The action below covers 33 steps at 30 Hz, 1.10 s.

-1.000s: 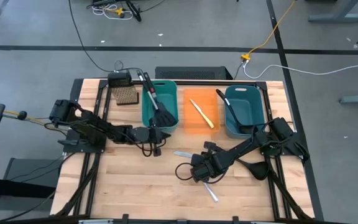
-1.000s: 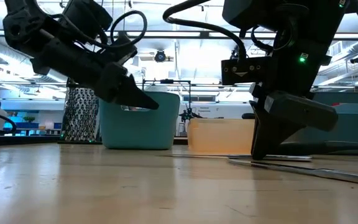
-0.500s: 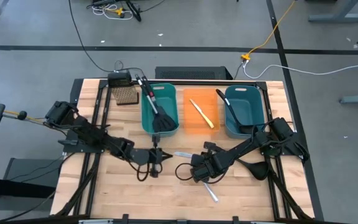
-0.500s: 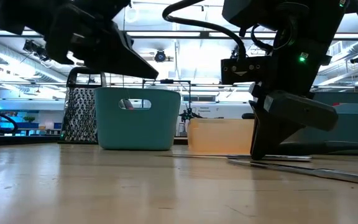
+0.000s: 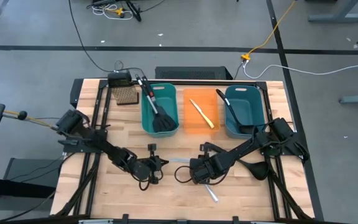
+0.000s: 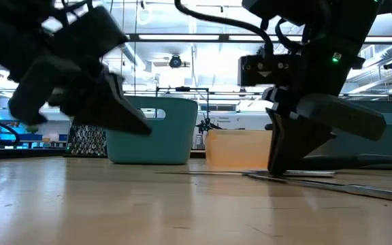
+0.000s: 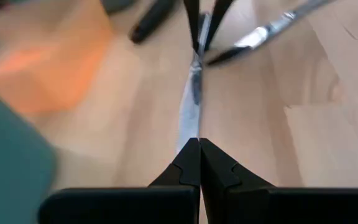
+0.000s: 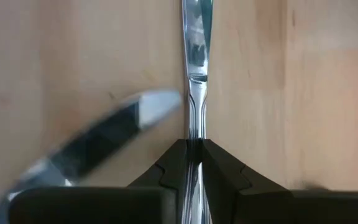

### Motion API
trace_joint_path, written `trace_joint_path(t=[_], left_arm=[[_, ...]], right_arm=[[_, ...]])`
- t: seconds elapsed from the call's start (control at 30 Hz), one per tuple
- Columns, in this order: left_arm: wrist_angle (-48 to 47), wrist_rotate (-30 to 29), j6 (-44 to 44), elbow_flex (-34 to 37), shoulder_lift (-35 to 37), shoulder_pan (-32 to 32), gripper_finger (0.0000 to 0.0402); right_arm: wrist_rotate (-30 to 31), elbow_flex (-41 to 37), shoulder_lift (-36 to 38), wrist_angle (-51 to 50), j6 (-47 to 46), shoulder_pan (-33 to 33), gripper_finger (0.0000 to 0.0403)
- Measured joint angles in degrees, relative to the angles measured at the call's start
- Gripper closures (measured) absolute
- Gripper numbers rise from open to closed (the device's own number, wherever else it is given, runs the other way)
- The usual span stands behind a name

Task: Pick & Place Kitchen Items
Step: Put the right silver knife into the orange container

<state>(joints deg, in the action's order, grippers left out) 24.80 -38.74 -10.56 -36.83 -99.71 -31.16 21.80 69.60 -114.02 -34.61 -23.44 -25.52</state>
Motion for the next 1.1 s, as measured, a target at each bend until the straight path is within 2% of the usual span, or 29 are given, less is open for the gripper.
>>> trace_joint_path(t=[0.3, 0.57, 1.1], left_arm=[[0.3, 0.7, -3.0, 0.0, -4.2, 0.1, 0.0400], [-0.4, 3.4, -3.0, 0.0, -4.2, -0.7, 0.0400], [-0.5, 4.6, -3.7, -0.1, -6.1, 1.0, 0.0398]], right_arm=[[-0.9, 0.0, -0.2, 6.9, 1.9, 0.0, 0.0353], [-0.5, 0.0, -0.2, 7.0, 1.6, 0.0, 0.0353], [0.1, 0.0, -0.1, 7.3, 1.5, 0.0, 0.0353]])
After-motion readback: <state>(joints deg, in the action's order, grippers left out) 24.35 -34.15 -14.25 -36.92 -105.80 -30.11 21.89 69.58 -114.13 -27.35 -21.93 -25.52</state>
